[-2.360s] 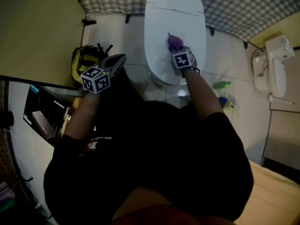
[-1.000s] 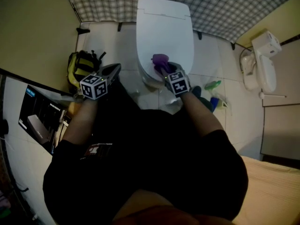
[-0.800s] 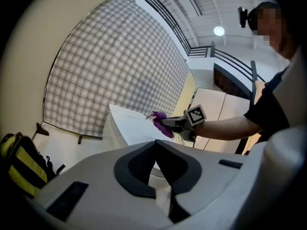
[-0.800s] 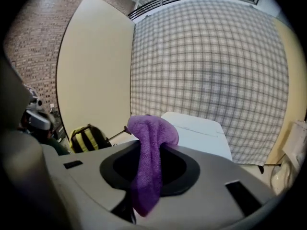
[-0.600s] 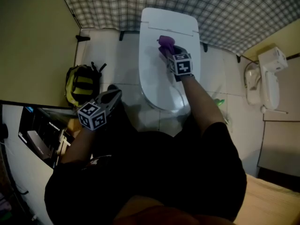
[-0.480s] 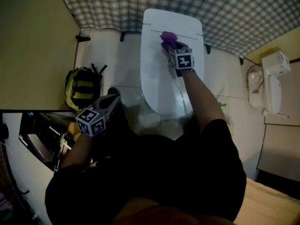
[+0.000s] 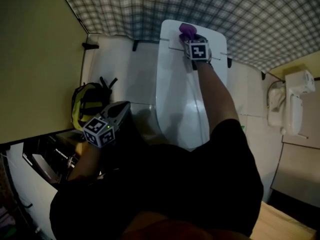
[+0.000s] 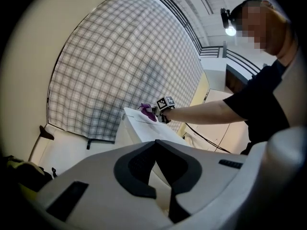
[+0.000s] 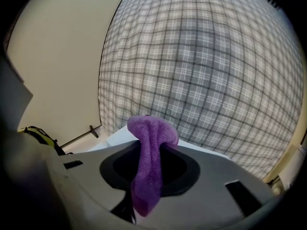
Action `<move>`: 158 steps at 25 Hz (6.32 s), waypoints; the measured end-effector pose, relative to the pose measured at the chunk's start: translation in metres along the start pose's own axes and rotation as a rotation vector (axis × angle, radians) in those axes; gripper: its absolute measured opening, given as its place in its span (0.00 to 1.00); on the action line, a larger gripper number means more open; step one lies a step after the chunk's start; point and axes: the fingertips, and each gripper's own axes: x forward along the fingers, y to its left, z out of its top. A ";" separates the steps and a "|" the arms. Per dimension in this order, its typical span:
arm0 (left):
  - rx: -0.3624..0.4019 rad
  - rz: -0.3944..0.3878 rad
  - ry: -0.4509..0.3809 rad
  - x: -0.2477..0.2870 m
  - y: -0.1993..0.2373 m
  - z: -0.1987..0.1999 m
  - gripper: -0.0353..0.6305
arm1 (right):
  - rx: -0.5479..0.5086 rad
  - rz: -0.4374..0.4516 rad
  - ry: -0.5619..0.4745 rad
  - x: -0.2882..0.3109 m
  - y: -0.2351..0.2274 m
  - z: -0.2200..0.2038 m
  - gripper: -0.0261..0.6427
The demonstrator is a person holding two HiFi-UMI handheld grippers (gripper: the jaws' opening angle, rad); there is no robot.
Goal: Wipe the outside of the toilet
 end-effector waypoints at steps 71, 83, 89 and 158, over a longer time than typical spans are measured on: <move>0.142 -0.085 -0.016 -0.057 -0.089 -0.053 0.06 | -0.187 0.170 0.207 -0.366 0.229 -0.331 0.18; 0.043 -0.112 -0.054 -0.070 -0.083 -0.050 0.06 | 0.113 0.343 -0.125 -0.316 0.188 -0.171 0.19; 0.028 -0.121 -0.018 -0.061 -0.078 -0.048 0.06 | 0.085 0.215 -0.135 -0.210 0.123 -0.098 0.19; 0.147 -0.130 0.009 -0.044 -0.072 -0.026 0.06 | -0.181 0.142 0.197 -0.274 0.242 -0.252 0.18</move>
